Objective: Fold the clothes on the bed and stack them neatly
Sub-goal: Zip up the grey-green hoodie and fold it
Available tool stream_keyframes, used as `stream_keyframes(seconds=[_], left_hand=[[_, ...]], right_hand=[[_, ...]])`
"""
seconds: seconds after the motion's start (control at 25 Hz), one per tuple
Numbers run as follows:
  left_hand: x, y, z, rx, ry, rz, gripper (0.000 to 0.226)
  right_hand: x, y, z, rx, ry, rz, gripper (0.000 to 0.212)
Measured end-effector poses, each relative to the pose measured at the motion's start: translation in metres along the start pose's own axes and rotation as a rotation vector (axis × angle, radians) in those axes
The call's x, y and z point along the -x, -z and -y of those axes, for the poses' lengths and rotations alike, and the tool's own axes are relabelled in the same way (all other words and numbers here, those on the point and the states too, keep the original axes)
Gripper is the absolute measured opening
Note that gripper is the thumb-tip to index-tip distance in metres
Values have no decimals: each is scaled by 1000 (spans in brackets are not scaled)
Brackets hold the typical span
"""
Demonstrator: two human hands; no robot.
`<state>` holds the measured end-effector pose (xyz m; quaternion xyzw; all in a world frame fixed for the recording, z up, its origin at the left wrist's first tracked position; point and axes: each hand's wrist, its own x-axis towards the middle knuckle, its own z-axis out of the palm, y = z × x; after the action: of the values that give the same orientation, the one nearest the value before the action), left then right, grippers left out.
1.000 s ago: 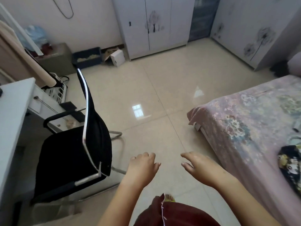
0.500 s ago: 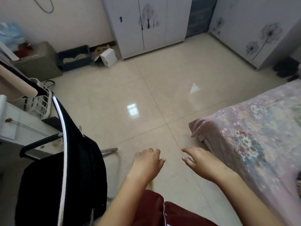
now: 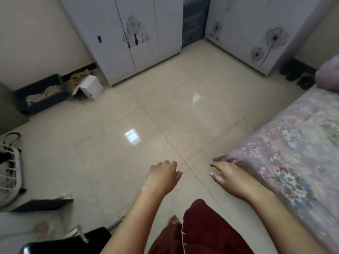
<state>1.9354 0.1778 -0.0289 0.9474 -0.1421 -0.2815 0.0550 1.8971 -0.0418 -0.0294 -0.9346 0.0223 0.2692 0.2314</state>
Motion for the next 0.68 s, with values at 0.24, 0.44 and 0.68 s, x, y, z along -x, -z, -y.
stream_keyframes(seconds=[0.24, 0.44, 0.68], left_hand=[[-105, 56, 22, -12, -65, 30, 47], [-206, 120, 18, -96, -135, 20, 47], [-321, 208, -7, -209, -261, -1, 46]], right_hand=[[-89, 41, 3, -59, -74, -18, 46], [-179, 100, -9, -131, -99, -97, 47], [-260, 176, -25, -181, -167, -126, 48]])
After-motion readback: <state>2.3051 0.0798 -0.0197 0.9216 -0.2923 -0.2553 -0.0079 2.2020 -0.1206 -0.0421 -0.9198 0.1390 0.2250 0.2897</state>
